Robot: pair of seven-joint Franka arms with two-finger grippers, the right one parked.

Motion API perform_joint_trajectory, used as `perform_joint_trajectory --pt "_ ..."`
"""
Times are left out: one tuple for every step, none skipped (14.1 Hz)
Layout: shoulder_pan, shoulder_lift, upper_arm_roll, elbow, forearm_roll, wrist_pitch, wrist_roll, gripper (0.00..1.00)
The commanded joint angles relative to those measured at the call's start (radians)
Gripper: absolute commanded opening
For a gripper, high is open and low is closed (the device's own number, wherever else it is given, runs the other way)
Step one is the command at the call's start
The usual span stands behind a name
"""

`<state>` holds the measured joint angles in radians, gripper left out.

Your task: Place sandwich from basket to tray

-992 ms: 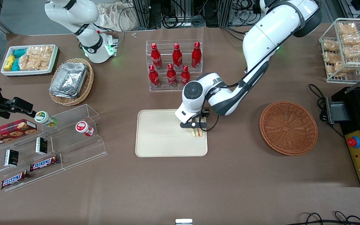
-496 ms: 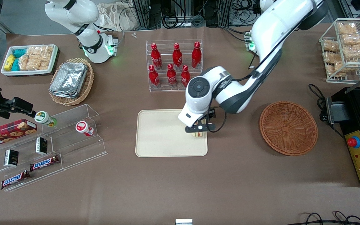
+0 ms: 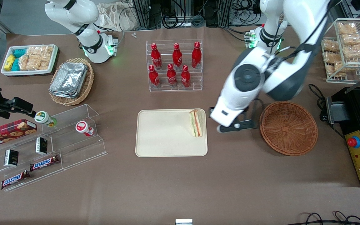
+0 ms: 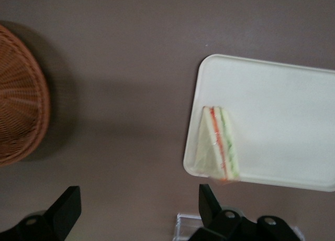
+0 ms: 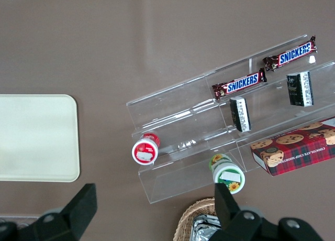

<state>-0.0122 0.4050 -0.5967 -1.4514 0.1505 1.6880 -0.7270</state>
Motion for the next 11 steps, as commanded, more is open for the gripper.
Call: perform_joint_trajectory --pt "0.093 -0.109 0.001 -0.017 -0.049 -0.143 0.144 1.0" --pt "0.11 -0.138 0.021 -0.018 -0.049 -0.198 0.182 1.0" --pt "0.101 -0.168 0.082 -0.026 -0.051 -0.235 0.226 1.0" --pt "0.072 -0.198 0.154 -0.03 -0.051 -0.26 0.268 1.0" --pt "0.031 -0.225 0.231 -0.039 -0.051 -0.275 0.285 1.0" --pt "0.008 -0.254 0.294 -0.046 -0.051 -0.281 0.311 1.0" --pt "0.003 -0.282 0.326 -0.046 -0.051 -0.29 0.36 1.0" --pt "0.002 -0.304 0.357 -0.043 -0.054 -0.313 0.404 1.0" --pt "0.0 -0.333 0.389 -0.044 -0.055 -0.33 0.447 1.0" --pt "0.0 -0.357 0.415 -0.046 -0.061 -0.346 0.513 1.0" --pt "0.003 -0.382 0.443 -0.047 -0.078 -0.367 0.593 1.0"
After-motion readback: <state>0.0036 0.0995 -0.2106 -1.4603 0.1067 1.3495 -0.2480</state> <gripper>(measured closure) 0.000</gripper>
